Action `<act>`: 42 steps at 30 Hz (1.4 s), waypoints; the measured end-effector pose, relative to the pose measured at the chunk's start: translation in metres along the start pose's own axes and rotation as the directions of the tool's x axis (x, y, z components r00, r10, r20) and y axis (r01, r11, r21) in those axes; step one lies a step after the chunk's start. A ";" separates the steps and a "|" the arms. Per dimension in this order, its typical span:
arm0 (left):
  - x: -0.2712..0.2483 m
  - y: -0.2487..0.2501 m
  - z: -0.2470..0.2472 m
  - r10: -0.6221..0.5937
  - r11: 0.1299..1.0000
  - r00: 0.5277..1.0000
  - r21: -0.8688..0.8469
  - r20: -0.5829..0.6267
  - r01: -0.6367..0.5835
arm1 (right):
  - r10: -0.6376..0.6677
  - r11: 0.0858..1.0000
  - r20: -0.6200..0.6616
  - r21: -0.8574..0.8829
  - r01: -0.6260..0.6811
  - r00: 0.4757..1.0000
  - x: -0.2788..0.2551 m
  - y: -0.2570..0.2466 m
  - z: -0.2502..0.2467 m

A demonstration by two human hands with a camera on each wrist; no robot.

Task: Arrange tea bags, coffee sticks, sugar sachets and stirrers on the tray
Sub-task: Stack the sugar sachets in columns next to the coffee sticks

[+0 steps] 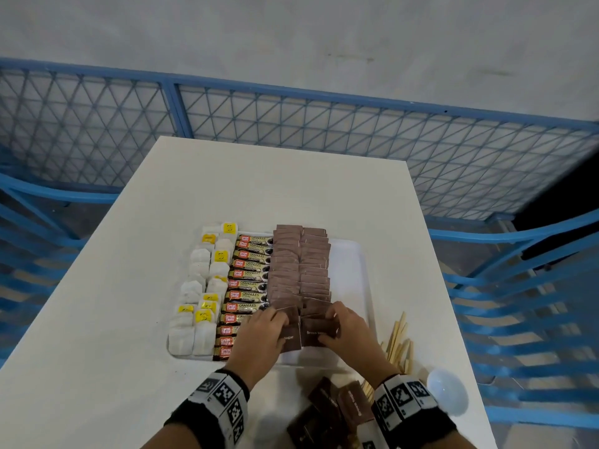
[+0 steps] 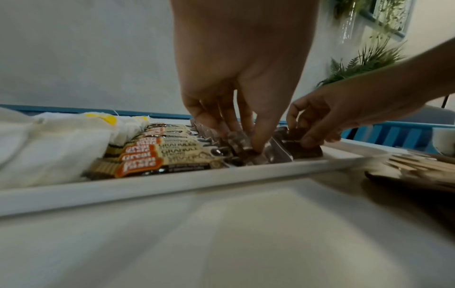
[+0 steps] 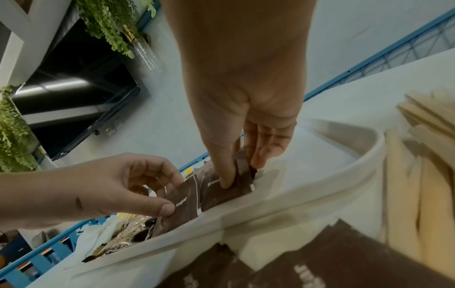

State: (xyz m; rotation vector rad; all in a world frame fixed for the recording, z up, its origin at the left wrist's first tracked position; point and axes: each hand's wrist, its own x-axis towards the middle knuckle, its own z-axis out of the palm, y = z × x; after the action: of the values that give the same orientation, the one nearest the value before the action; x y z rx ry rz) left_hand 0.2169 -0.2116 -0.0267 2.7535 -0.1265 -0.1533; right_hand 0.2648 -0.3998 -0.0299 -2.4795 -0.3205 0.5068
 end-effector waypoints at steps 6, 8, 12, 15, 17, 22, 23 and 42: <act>-0.004 0.000 0.001 0.037 0.999 0.995 0.023 -0.095 -0.035 | -0.012 1.000 -0.079 -0.001 0.012 0.997 -0.004 -0.004 -0.002; -0.009 0.003 0.000 0.067 0.995 0.996 -0.064 -0.063 -0.071 | -0.013 1.000 -0.119 0.007 0.014 0.993 -0.012 -0.004 -0.007; -0.020 0.022 -0.002 0.213 0.959 0.961 -0.224 0.176 -0.172 | 0.005 0.999 -0.058 -0.052 -0.008 0.998 -0.037 0.003 -0.015; -0.026 0.039 0.007 0.206 0.954 0.937 -0.270 0.281 -0.128 | 0.082 0.989 0.065 -0.128 -0.074 0.994 -0.060 0.011 -0.015; -0.028 0.048 0.014 0.124 0.969 0.934 -0.245 0.335 -0.041 | 0.121 0.979 0.132 -0.177 -0.097 0.984 -0.073 0.016 -0.011; -0.028 0.067 0.026 0.003 0.985 0.920 -0.161 0.392 0.066 | 0.081 0.962 0.195 -0.271 -0.026 0.978 -0.085 0.025 0.003; -0.029 0.069 0.028 -0.013 0.983 0.923 -0.163 0.384 0.081 | 0.077 0.961 0.188 -0.276 -0.022 0.979 -0.085 0.025 0.005; -0.053 0.030 -0.025 -0.188 0.355 0.867 -0.792 0.461 0.498 | 0.044 0.949 0.141 0.304 -0.085 0.989 -0.085 -0.008 -0.038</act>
State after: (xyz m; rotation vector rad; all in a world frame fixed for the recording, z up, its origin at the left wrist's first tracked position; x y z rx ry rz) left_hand 0.1653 -0.2248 0.0127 1.5775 0.3896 -0.5719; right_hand 0.2039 -0.4409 0.0273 -2.1614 -0.1942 0.6951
